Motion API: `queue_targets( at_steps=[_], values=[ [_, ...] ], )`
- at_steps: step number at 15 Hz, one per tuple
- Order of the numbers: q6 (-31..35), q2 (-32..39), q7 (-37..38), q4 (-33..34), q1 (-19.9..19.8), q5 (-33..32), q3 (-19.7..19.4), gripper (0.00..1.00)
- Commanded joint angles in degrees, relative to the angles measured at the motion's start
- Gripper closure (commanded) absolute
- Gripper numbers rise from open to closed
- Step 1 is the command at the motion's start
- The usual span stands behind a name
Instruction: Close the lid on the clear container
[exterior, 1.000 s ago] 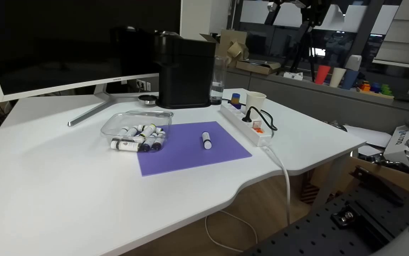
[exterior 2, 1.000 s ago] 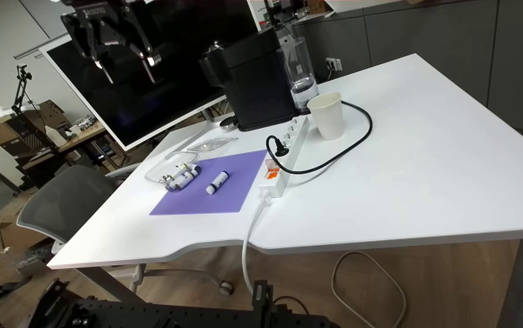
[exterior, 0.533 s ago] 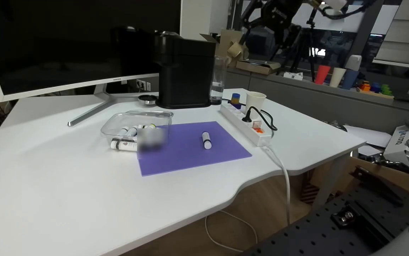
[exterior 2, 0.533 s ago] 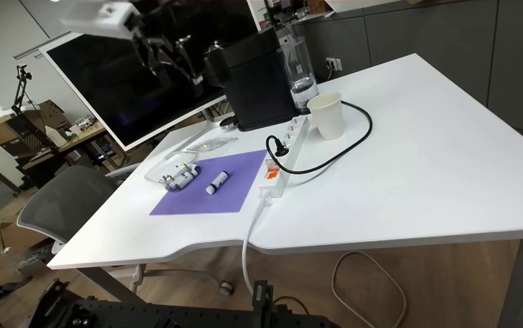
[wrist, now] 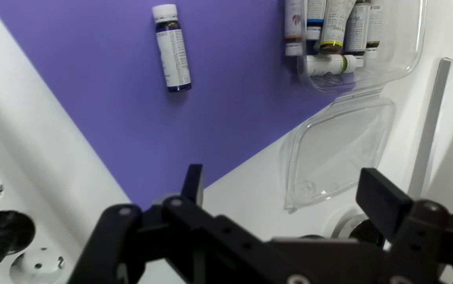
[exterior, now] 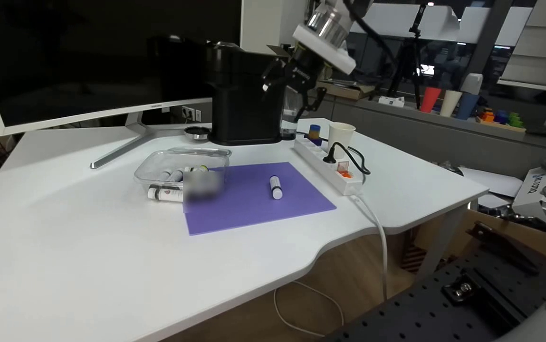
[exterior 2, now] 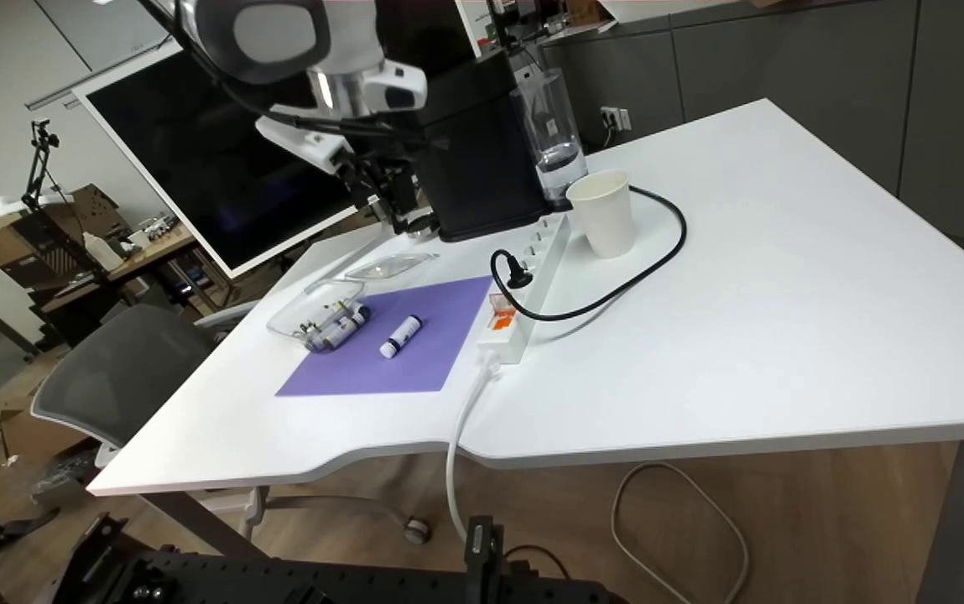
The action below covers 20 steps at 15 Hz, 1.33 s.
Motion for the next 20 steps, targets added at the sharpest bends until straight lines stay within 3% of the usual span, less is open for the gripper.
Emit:
queue_targets(
  at_steps=[1, 5, 10, 18, 20],
  values=[
    [-4.61, 11.37, 6.06, 12.0, -3.16, 0.32, 3.69, 0.0],
    [-9.49, 19.45, 8.63, 20.08, -5.42, 0.78, 6.89, 0.0],
    [-13.09, 24.65, 8.2, 25.85, -6.48, 2.58, 9.69, 0.0],
    [-7.96, 29.17, 6.14, 28.88, -5.57, 8.59, 12.42, 0.0],
    [-8.12, 28.21, 5.8, 27.12, -5.19, 7.54, 11.89, 0.0]
  ],
)
